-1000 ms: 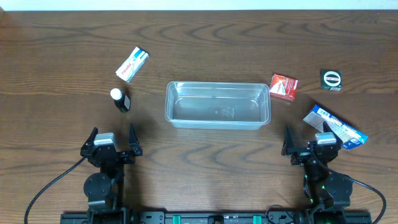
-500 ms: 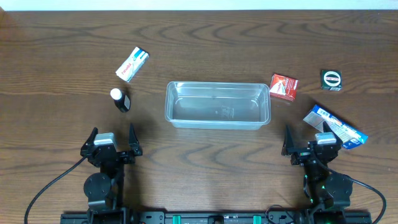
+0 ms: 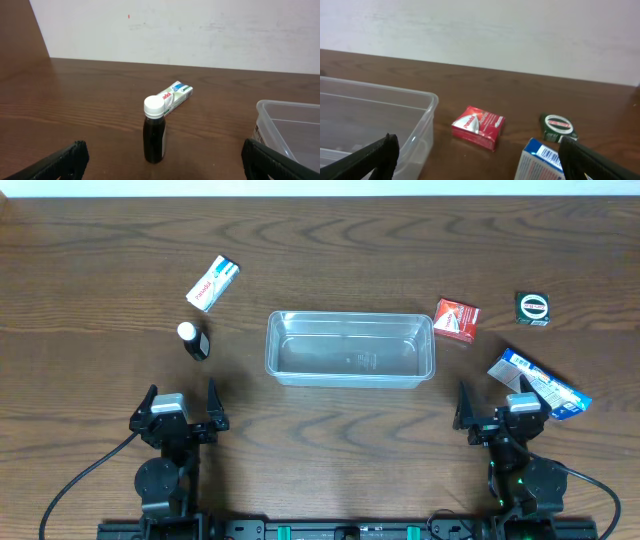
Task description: Pack container
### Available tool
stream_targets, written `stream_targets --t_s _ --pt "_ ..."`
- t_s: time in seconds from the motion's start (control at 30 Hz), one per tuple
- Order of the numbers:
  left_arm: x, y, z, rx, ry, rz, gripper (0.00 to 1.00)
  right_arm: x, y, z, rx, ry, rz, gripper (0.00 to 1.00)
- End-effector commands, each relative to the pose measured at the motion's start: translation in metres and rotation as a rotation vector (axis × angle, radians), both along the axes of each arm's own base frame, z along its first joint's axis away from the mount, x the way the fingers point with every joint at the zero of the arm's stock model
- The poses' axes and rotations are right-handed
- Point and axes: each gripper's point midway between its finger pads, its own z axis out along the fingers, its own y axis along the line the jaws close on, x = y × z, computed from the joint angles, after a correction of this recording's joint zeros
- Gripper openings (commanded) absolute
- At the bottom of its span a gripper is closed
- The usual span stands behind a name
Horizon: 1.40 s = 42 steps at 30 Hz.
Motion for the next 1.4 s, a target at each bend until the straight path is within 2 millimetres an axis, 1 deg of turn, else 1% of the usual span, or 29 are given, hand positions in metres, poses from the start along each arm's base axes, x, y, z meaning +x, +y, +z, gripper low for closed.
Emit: stream_targets --t_s 0.0,0.1,0.17,0.23,0.37,0.47,0.57,0.63,0.77,0.87,0.97,1.07,1.17,1.23,1.37 --pt "-0.001 0.002 -0.016 -0.001 0.049 0.012 0.98 0.001 -0.011 0.001 -0.047 -0.008 -0.056 0.99" --pt "-0.001 0.002 -0.016 -0.001 0.049 0.012 0.98 0.000 -0.013 -0.002 -0.055 0.004 -0.071 0.99" --pt "-0.001 0.002 -0.016 -0.001 0.049 0.012 0.98 0.000 -0.022 -0.001 -0.066 0.000 -0.124 0.99" --pt "-0.001 0.002 -0.016 -0.001 0.049 0.012 0.98 0.001 -0.024 0.007 -0.063 -0.033 -0.136 0.99" --pt "-0.001 0.002 -0.016 -0.001 0.049 0.012 0.98 0.001 -0.017 0.025 -0.055 -0.106 -0.098 0.99" --pt "-0.001 0.002 -0.016 -0.001 0.049 0.012 0.98 0.000 -0.017 0.036 -0.044 -0.151 -0.097 0.99" --pt "-0.001 0.002 -0.016 -0.001 0.049 0.012 0.98 -0.002 -0.010 0.051 -0.041 -0.212 -0.059 0.99" --pt "-0.001 0.002 -0.016 -0.001 0.049 0.012 0.98 -0.003 -0.006 0.057 -0.041 -0.237 -0.033 0.99" --pt "-0.001 0.002 -0.016 -0.001 0.049 0.012 0.98 -0.005 0.005 0.067 -0.040 -0.244 0.028 0.99" --pt "-0.001 0.002 -0.016 -0.001 0.049 0.012 0.98 -0.005 0.008 0.075 -0.038 -0.224 0.051 0.99" --pt "-0.001 0.002 -0.016 -0.001 0.049 0.012 0.98 -0.001 0.009 0.097 -0.038 -0.198 0.053 0.99" --pt "-0.001 0.002 -0.016 -0.001 0.049 0.012 0.98 0.011 0.011 0.126 -0.038 -0.136 0.068 0.99" --pt "-0.001 0.002 -0.016 -0.001 0.049 0.012 0.98 0.031 0.013 0.145 -0.036 0.003 0.079 0.99" --pt "-0.001 0.002 -0.016 -0.001 0.049 0.012 0.98 0.048 0.014 0.151 -0.035 0.147 0.083 0.99" --pt "-0.001 0.002 -0.016 -0.001 0.049 0.012 0.98 0.077 0.018 0.154 -0.049 0.388 0.115 0.99"
